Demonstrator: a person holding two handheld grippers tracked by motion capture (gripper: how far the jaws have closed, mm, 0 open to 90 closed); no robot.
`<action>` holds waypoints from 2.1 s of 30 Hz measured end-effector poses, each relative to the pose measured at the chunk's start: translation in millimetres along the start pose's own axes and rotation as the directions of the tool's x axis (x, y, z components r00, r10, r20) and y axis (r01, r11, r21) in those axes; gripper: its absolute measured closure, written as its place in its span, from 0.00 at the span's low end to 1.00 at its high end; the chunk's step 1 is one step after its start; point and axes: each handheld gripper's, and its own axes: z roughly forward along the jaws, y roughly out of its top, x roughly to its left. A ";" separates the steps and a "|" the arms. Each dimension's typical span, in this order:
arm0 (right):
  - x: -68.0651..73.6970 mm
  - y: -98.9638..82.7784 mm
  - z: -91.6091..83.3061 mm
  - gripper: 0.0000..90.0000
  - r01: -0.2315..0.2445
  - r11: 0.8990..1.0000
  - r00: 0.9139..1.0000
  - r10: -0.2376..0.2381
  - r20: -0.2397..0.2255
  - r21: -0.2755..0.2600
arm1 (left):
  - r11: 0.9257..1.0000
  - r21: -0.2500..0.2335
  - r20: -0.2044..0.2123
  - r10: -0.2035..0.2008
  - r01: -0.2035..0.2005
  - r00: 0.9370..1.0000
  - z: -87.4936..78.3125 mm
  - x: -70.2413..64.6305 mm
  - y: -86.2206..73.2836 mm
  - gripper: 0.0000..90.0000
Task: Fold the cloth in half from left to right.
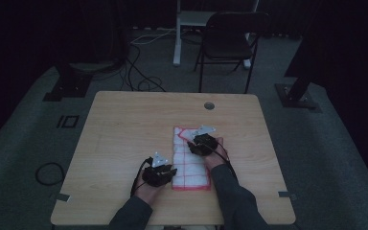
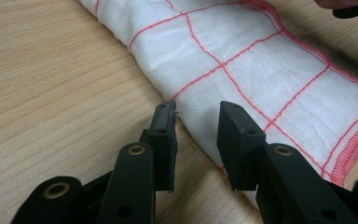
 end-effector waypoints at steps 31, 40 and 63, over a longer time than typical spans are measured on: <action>-33.9 1.5 -12.3 0.98 -0.078 0.997 0.996 0.079 0.029 -0.027 | 1.000 0.004 0.003 -0.004 0.004 1.000 0.9 -0.7 -0.6 0.76; -45.1 -8.3 -9.5 0.92 -0.126 0.992 0.989 0.126 0.074 -0.001 | 1.000 0.003 0.004 0.001 -0.001 1.000 1.1 -1.8 -0.8 0.76; -46.1 -32.5 -29.9 0.68 -0.185 0.982 0.981 0.187 0.049 -0.047 | 0.998 -0.055 -0.034 -0.045 0.043 0.998 -8.6 15.5 6.7 0.69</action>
